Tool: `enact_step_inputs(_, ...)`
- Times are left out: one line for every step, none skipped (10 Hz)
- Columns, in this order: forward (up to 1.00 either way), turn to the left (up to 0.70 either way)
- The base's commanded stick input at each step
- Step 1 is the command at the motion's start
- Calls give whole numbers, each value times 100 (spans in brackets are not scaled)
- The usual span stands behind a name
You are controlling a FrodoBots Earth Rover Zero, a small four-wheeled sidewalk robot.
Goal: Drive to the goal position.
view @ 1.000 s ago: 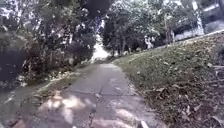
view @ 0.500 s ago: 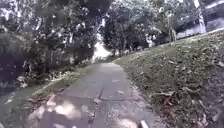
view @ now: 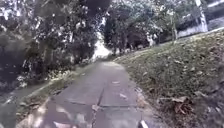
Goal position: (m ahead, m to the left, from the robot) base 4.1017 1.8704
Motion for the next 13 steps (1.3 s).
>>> enact_step_inputs(50,0)
enact_step_inputs(50,0)
enact_step_inputs(50,0)
enact_step_inputs(50,0)
enact_step_inputs(50,0)
enact_step_inputs(50,0)
enact_step_inputs(50,0)
enact_step_inputs(50,0)
enact_step_inputs(50,0)
enact_step_inputs(50,0)
enact_step_inputs(50,0)
enact_step_inputs(50,0)
enact_step_inputs(50,0)
